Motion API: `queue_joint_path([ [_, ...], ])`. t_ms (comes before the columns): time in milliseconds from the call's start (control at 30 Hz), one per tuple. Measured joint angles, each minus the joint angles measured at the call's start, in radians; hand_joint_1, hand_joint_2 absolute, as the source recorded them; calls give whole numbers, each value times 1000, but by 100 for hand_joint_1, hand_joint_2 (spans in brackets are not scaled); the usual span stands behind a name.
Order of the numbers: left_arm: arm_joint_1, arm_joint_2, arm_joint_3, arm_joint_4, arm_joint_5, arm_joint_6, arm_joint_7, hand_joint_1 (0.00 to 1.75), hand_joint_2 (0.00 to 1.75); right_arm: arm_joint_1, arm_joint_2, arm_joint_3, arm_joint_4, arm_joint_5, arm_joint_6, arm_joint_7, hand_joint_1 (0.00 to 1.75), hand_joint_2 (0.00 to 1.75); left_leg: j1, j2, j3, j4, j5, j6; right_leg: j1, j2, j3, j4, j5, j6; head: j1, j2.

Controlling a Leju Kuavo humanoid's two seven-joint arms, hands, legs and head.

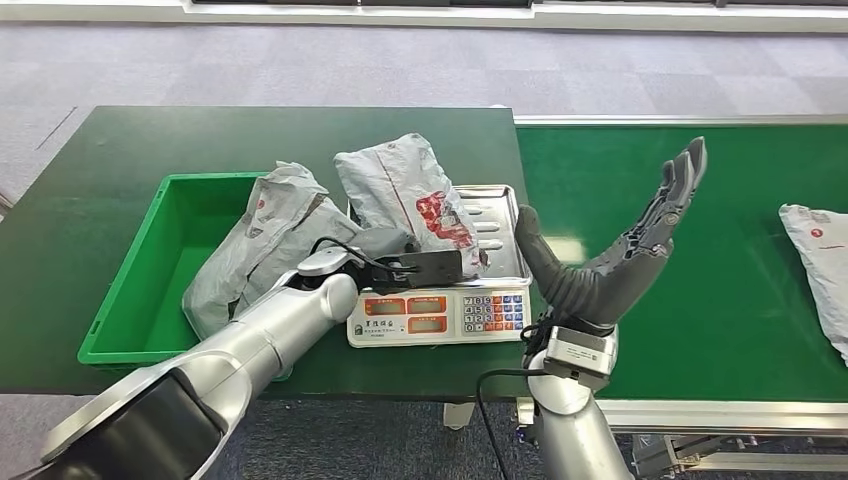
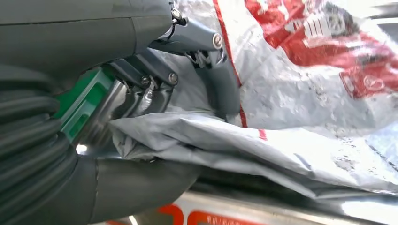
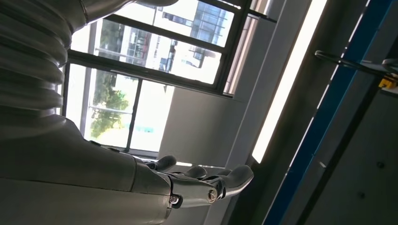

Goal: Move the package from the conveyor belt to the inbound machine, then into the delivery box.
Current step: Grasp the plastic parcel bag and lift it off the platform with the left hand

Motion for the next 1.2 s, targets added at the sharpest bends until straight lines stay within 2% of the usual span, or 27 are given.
queue_joint_path([
  [267,-33,12,46,-14,2,-7,-20,0,175,0,0,-17,9,3,9,0,0,175,0,0,-3,0,0,0,0,0,-3,0,0,0,0,0],
  [300,-33,13,50,-14,0,-9,-19,38,175,0,0,-18,9,4,10,0,0,175,0,0,-3,0,0,0,0,0,-3,0,0,0,0,0],
  [400,-34,16,64,-16,-5,-12,-18,169,175,0,0,-25,9,7,15,0,0,175,0,0,-3,0,0,0,0,0,-4,0,0,0,0,0],
  [433,-34,17,70,-18,-6,-11,-18,175,175,0,0,-27,9,9,16,0,0,175,0,0,-3,0,0,0,0,0,-4,0,0,0,0,0],
  [767,-31,24,135,-22,-66,25,0,175,175,11,-1,-40,8,14,26,0,0,175,0,0,-3,0,0,0,0,0,-4,0,0,0,0,0],
  [1200,-19,31,163,-22,-87,43,9,175,175,18,-1,-48,6,17,27,0,0,175,0,0,-4,0,0,0,0,0,-4,0,0,0,0,0],
])
